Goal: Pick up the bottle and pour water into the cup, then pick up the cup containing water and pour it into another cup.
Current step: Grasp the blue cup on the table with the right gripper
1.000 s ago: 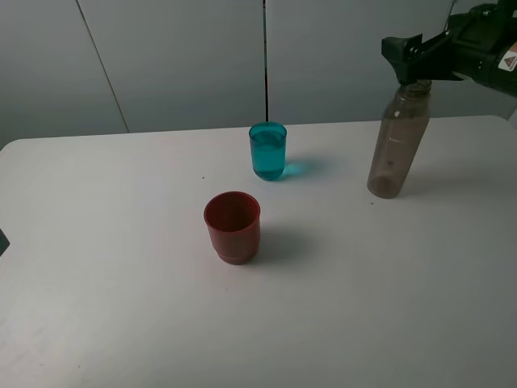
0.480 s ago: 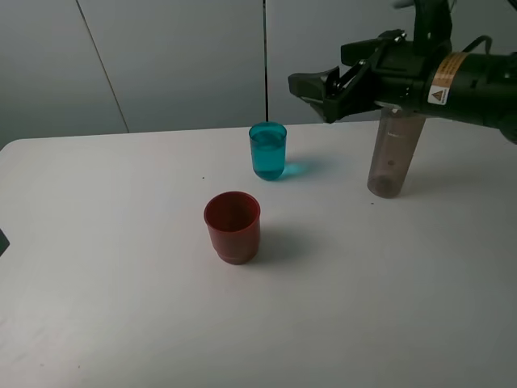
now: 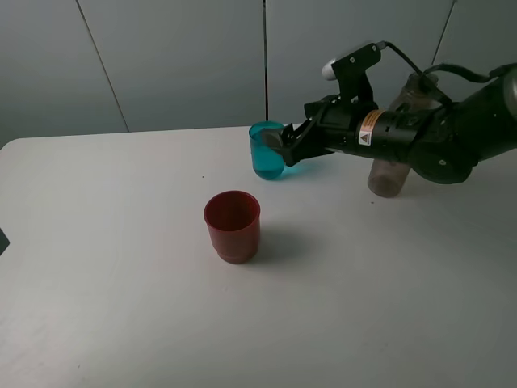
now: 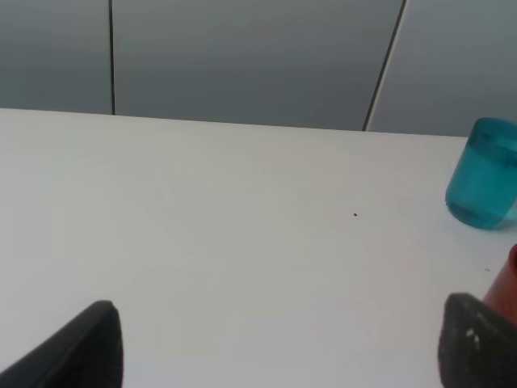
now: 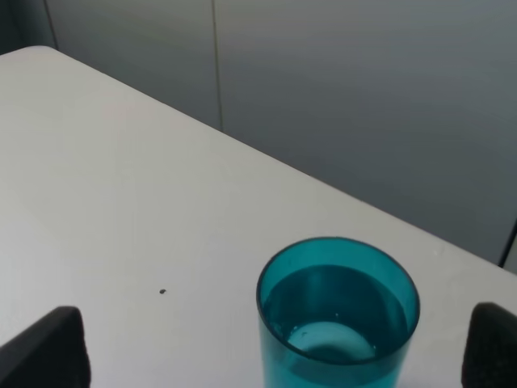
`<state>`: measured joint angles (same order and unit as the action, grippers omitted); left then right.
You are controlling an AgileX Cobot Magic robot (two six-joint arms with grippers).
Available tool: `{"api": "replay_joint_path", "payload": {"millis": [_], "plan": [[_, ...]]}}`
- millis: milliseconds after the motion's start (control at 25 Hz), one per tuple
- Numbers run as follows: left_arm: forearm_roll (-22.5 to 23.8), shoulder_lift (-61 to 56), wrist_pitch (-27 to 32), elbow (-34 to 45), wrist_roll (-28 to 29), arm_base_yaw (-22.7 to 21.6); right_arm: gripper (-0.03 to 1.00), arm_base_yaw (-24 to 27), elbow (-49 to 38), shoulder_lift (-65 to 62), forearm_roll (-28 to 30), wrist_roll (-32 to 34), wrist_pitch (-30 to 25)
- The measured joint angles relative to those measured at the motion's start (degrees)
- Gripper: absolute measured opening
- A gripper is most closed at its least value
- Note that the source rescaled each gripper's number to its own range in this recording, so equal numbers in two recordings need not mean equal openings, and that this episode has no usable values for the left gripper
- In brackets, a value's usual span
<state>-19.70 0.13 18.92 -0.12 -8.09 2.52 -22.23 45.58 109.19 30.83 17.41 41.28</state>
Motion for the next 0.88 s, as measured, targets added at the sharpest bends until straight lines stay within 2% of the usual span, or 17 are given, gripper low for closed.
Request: {"api": "replay_joint_path", "payload": {"millis": [880], "plan": [[0.0,0.0,0.0,0.0,-0.03,0.0,0.98,0.0,8.37,14.33,-4.58,-7.45,1.36]]}}
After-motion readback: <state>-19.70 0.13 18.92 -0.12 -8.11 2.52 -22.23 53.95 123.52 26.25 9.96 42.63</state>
